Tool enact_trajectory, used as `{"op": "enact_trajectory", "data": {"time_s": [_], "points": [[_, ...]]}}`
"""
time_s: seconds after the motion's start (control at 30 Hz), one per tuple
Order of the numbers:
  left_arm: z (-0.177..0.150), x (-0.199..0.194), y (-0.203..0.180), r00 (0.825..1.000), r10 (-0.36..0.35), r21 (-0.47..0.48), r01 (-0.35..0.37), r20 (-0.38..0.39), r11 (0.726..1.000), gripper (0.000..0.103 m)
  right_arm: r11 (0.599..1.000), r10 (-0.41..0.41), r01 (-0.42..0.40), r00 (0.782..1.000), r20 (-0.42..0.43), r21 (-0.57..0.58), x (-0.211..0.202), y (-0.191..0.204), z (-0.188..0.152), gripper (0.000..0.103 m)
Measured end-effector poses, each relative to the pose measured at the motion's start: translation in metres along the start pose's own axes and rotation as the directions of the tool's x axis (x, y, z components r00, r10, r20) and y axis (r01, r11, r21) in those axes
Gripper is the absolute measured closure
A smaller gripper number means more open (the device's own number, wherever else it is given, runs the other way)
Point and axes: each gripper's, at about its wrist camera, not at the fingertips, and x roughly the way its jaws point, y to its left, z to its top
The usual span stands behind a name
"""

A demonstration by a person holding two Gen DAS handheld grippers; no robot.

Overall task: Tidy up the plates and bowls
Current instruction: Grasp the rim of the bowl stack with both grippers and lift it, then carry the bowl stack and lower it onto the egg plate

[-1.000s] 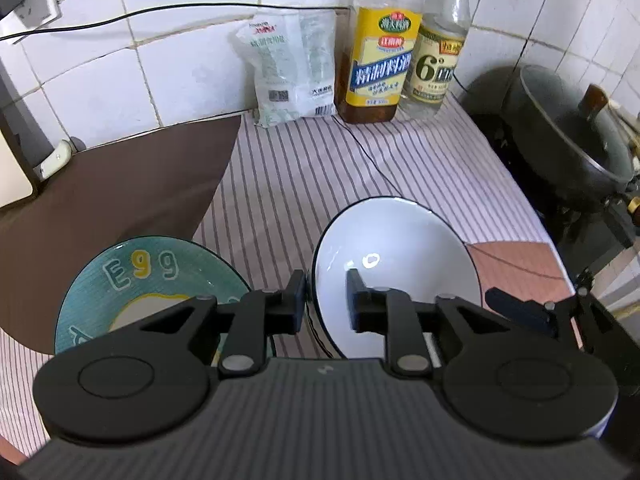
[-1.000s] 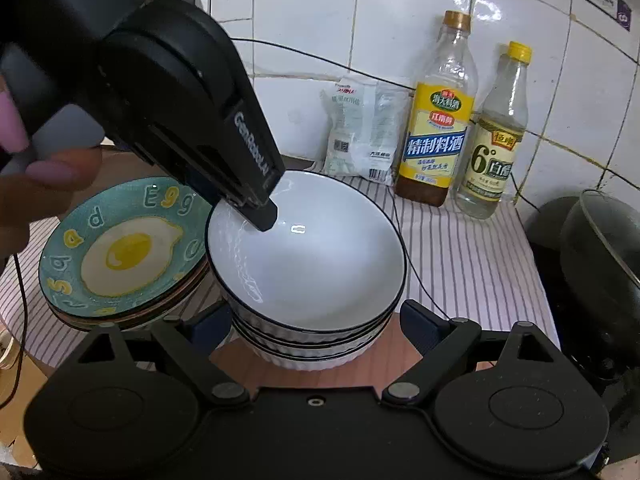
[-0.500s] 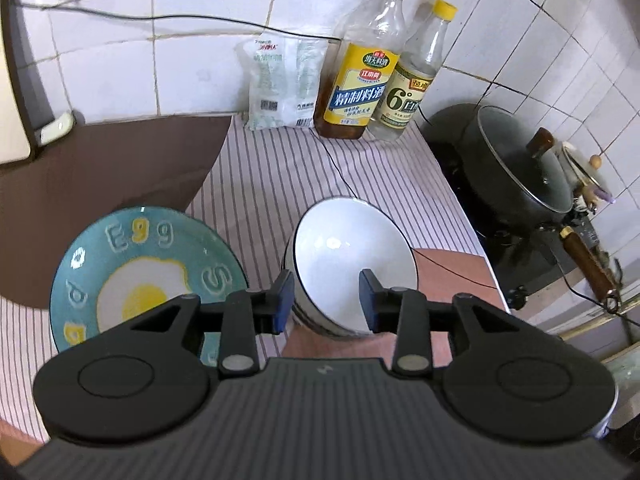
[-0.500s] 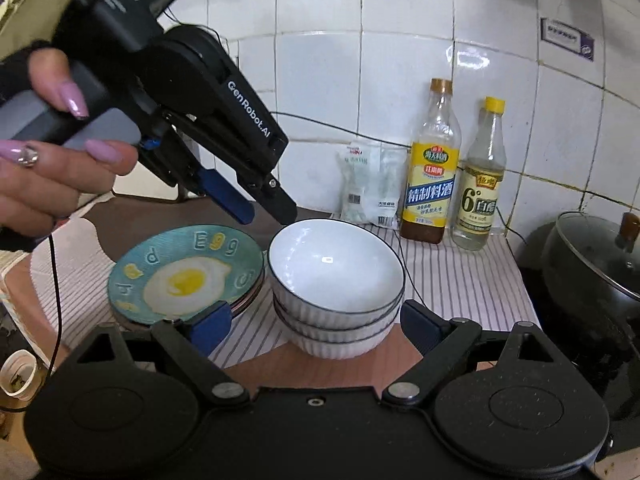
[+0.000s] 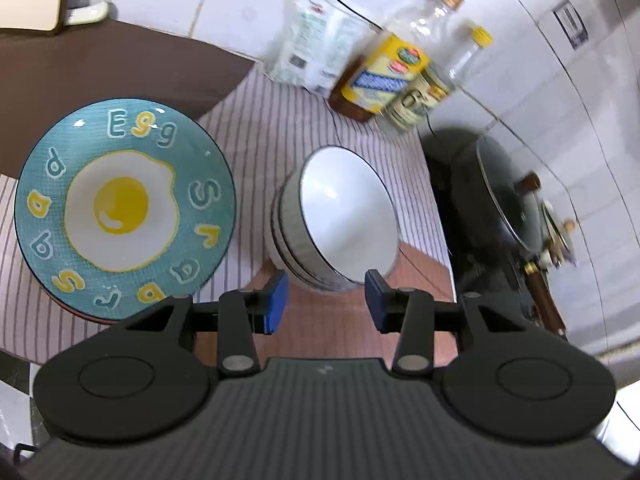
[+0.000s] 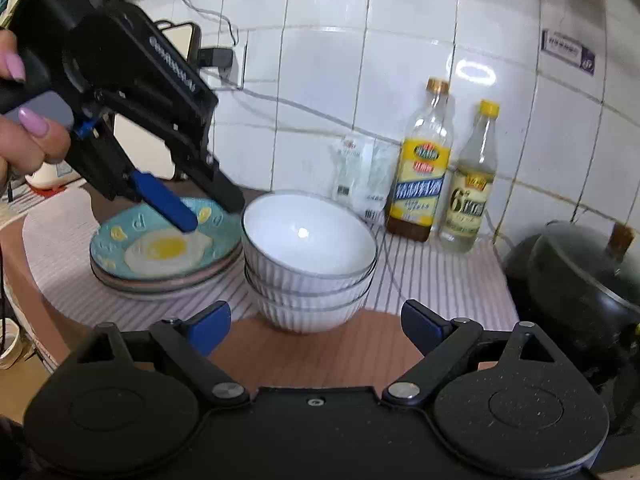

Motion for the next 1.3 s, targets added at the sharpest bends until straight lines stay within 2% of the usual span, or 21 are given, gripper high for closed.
{"op": "enact_trajectory", "data": {"time_s": [0.23,0.33,0.4,0.5,0.73,0.87,0.93,1.07,1.3], "points": [[-0.01,0.02,0.005,0.996,0.007,0.055,-0.012,0.084,0.998,0.055,0.999,0.014,-0.013,1.0,-0.02,0.053,0.041,-0.004,-0.02,0.008],[-0.005,0.027,0.008,0.996,-0.006,0.036,0.003,0.09,0.999,0.051,0.998,0.008,-0.005,0.999,-0.05,0.061,0.06,-0.002,-0.024,0.007],[0.002,0.035,0.01,0.997,0.009,0.028,-0.012,0.079,1.0,0.049,0.997,0.016,-0.012,0.999,-0.052,0.07,0.07,-0.002,-0.025,0.007],[0.011,0.054,0.008,0.998,0.049,0.055,-0.047,-0.031,0.997,0.048,0.995,0.028,-0.024,0.998,-0.048,0.093,0.081,-0.002,-0.026,0.007],[0.024,0.061,-0.004,0.997,0.076,0.114,-0.073,-0.026,0.991,0.048,0.994,0.049,-0.044,0.998,-0.048,0.096,0.104,-0.003,-0.02,0.003],[0.033,0.073,-0.01,0.991,0.125,0.147,-0.118,-0.04,0.982,0.051,0.993,0.059,-0.053,0.997,-0.057,0.103,0.113,-0.003,-0.018,0.003],[0.033,0.078,-0.011,0.99,0.129,0.16,-0.119,-0.052,0.98,0.056,0.993,0.063,-0.057,0.996,-0.055,0.103,0.116,-0.002,-0.017,0.003],[0.029,0.082,-0.013,0.986,0.16,0.21,-0.15,-0.034,0.966,0.061,0.992,0.084,-0.078,0.995,-0.057,0.101,0.123,-0.004,-0.013,0.003],[0.03,0.091,-0.011,0.982,0.182,0.206,-0.17,-0.043,0.964,0.065,0.989,0.098,-0.088,0.992,-0.079,0.121,0.134,-0.006,-0.007,0.0]]}}
